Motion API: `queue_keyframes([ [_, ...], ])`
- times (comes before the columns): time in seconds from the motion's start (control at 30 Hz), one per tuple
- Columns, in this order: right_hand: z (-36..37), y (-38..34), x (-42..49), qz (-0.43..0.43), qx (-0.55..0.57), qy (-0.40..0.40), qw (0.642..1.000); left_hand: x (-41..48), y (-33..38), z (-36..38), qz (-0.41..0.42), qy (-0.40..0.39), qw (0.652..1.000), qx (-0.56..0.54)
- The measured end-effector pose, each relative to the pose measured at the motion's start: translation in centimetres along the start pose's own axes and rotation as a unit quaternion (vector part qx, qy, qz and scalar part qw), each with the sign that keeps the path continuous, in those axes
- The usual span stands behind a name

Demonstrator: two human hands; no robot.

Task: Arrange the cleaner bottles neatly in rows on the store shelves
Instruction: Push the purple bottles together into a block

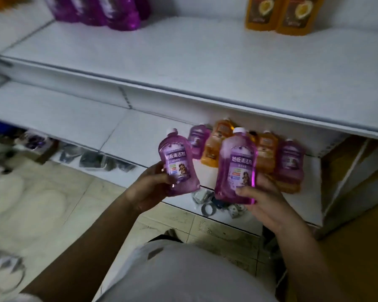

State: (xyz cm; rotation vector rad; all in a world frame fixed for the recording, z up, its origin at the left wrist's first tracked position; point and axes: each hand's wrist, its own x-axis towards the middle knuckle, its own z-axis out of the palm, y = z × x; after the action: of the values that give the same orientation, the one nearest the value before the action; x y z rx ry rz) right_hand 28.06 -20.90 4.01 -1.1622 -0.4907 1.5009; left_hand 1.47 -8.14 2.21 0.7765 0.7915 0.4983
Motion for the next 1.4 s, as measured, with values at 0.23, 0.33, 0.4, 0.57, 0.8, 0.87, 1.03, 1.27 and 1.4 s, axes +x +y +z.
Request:
queue_keyframes([
  [0.23, 9.9, 0.9, 0.7, -0.087, -0.174, -0.124, 0.973, -11.1, 2.6, -1.9, 0.141, 0.172, 0.975, 0.022],
  [0.33, 13.6, -0.2, 0.3, -0.137, -0.193, -0.143, 0.961, -14.0, 5.4, -2.9, 0.198, 0.193, 0.959, 0.059],
  [0.4, 16.1, -1.8, 0.3, -0.175, -0.194, -0.130, 0.956, -15.1, 8.1, -3.4, 0.238, 0.206, 0.945, 0.082],
  [0.57, 22.0, -7.6, 1.1, -0.274, -0.204, -0.091, 0.935, -15.4, 16.3, -4.9, 0.344, 0.214, 0.901, 0.154],
  [0.8, 29.5, -12.2, 3.3, -0.374, -0.244, -0.013, 0.895, -13.5, 26.4, -10.0, 0.448, 0.202, 0.847, 0.205],
  [0.87, 32.1, -12.9, 4.7, -0.403, -0.248, 0.006, 0.881, -12.5, 29.5, -12.2, 0.461, 0.165, 0.844, 0.219],
  [1.03, 37.9, -14.5, 11.8, -0.447, -0.260, 0.074, 0.853, -8.7, 37.7, -17.1, 0.478, 0.110, 0.824, 0.284],
  [1.27, 42.8, -16.3, 21.0, -0.440, -0.293, 0.120, 0.841, -2.4, 45.1, -21.0, 0.461, 0.101, 0.803, 0.365],
  [1.4, 43.3, -16.1, 24.3, -0.437, -0.332, 0.153, 0.822, 0.5, 45.7, -22.1, 0.456, 0.103, 0.798, 0.380],
])
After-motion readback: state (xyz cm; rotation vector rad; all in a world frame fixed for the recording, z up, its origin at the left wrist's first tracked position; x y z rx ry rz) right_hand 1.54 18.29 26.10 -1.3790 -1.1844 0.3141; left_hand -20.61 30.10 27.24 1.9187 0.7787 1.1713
